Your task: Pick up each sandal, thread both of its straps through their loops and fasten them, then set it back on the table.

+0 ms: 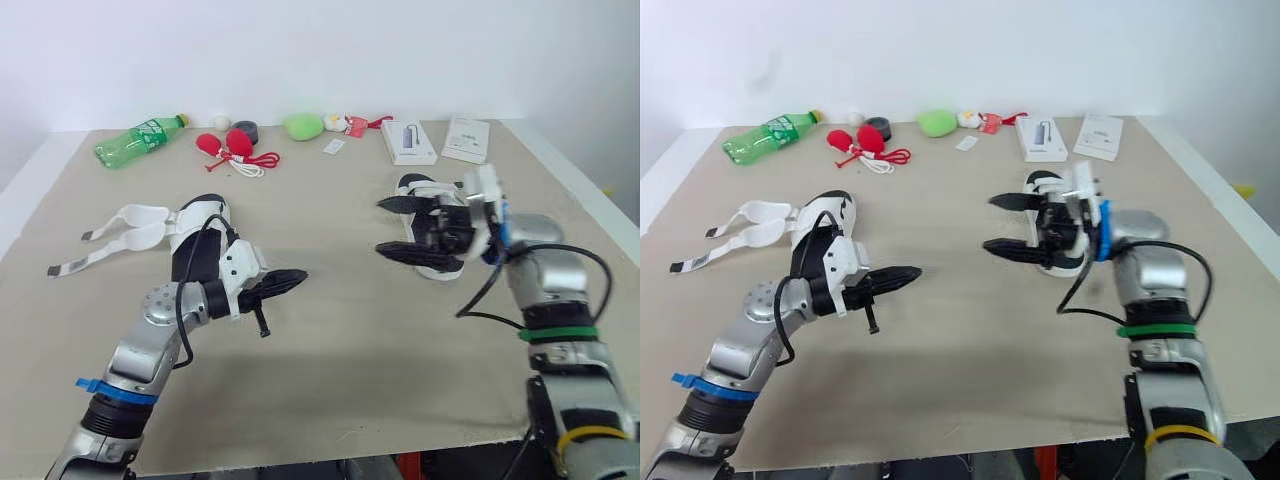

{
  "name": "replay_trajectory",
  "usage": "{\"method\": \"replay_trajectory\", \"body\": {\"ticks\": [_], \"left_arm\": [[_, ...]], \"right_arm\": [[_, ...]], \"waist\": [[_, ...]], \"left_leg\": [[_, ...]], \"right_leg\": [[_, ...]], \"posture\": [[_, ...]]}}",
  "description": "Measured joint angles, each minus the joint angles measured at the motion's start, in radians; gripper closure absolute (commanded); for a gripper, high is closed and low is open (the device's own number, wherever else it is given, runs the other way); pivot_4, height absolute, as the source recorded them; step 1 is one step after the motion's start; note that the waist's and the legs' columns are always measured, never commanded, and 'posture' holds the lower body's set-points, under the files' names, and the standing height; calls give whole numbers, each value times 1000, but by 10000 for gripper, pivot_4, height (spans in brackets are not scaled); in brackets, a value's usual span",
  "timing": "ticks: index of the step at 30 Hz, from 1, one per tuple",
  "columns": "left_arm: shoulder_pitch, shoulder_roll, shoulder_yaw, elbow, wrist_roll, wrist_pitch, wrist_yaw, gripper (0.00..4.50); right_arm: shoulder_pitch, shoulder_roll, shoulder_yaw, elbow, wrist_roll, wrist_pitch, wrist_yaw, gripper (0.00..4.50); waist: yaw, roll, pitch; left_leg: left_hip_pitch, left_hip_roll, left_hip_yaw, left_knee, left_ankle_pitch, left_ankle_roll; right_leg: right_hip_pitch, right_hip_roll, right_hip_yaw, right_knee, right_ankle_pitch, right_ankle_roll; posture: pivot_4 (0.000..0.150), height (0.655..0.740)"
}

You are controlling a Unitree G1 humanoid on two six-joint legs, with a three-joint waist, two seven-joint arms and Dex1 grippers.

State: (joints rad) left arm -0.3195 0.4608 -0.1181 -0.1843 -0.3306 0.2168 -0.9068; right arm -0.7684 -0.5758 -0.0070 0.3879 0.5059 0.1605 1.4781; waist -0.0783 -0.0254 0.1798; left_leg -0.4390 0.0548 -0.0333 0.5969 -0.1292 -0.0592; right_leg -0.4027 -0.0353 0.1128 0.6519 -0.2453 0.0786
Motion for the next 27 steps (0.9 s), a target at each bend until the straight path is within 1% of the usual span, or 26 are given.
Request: {"method": "replay_trajectory", "body": {"ticks": [1, 4, 5, 6, 7, 11, 12, 13, 15, 16, 17, 18, 22, 27], "left_arm": [[9, 4, 4, -19, -1, 3, 8, 45000], [49, 21, 26, -66, -5, 25, 36, 37021], [67, 24, 41, -79, -5, 31, 52, 32956], [84, 25, 57, -95, -4, 37, 77, 26575], [93, 25, 66, -106, -4, 42, 91, 23906], [140, -11, 142, -206, -6, 120, 243, 6475], [156, -27, 154, -246, -6, 151, 291, 3088], [167, -44, 157, -276, -6, 174, 328, 1032], [193, -100, 166, -343, 7, 236, 440, 1032], [205, -146, 180, -375, 24, 285, 532, 1032], [209, -172, 190, -389, 36, 314, 582, 1032], [216, -220, 207, -413, 71, 381, 691, 1032], [213, -246, 203, -422, 141, 469, 813, 1032], [131, -273, 185, -372, 208, 537, 908, 1032]], "right_arm": [[-15, 33, 28, 16, -1, 6, 27, 366], [-38, 96, 100, 74, -27, 3, 72, 0], [-49, 107, 121, 100, -35, -5, 76, 0], [-64, 118, 138, 132, -40, -17, 80, 0], [-73, 120, 148, 146, -41, -24, 82, 0], [-160, 151, 202, 259, -41, -76, 87, 0], [-180, 165, 206, 289, -42, -94, 87, 0], [-192, 173, 208, 307, -43, -108, 87, 0], [-212, 193, 219, 354, -49, -143, 88, 0], [-219, 209, 228, 383, -57, -164, 88, 0], [-220, 217, 232, 395, -61, -173, 88, 0], [-223, 235, 239, 426, -68, -193, 88, 0], [-233, 256, 242, 471, -83, -226, 89, 0], [-268, 281, 242, 513, -97, -254, 89, 0]], "waist": [[0, 0, 0], [1, 0, 0], [1, 0, 0], [2, 0, 0], [4, 0, 0], [3, 0, 0], [3, 0, 0], [3, 0, 0], [3, 0, 0], [4, -1, 0], [3, -1, 0], [3, -1, 0], [3, -1, 1], [3, -1, 1]], "left_leg": [[0, 0, 0, 0, 0, 0], [-1, 1, 0, 0, 0, 0], [-1, 0, 0, 0, 0, 0], [-1, 1, 0, 0, 0, 0], [-1, 1, 0, 0, 0, 0], [-1, 1, 0, 0, 0, 0], [-1, 1, 0, 0, 0, 0], [-1, 1, 0, 0, 0, 0], [-1, 1, 0, 0, 0, 0], [-1, 1, 0, 0, 0, 0], [-1, 1, -1, 0, 0, 0], [-1, 1, -1, 0, 0, 0], [-1, 1, -1, 1, 0, 0], [-1, 1, -1, 2, 0, -1]], "right_leg": [[0, 1, 0, 0, 0, 0], [0, 1, 0, 0, 0, 2], [-1, 1, 0, 0, 0, 2], [-1, 1, 0, 0, 0, 2], [-1, 1, 0, 0, 0, 2], [-1, 1, 0, 0, 0, 1], [-1, 1, 0, 0, 1, 1], [-1, 1, 0, 0, 1, 2], [-1, 1, 0, 0, 2, 3], [-1, 1, 0, 0, 2, 3], [-1, 1, 0, 0, 2, 3], [-1, 1, 0, 1, 2, 3], [-1, 2, 0, 1, 2, 3], [-1, 2, 0, 1, 3, 3]], "posture": [[1500, 7400], [1500, 7400], [1500, 7400], [1500, 7400], [1500, 7400], [1500, 7400], [1500, 7400], [1500, 7400], [1500, 7400], [1500, 7400], [1500, 7400], [1500, 7400], [1500, 7400], [1500, 7400]]}}
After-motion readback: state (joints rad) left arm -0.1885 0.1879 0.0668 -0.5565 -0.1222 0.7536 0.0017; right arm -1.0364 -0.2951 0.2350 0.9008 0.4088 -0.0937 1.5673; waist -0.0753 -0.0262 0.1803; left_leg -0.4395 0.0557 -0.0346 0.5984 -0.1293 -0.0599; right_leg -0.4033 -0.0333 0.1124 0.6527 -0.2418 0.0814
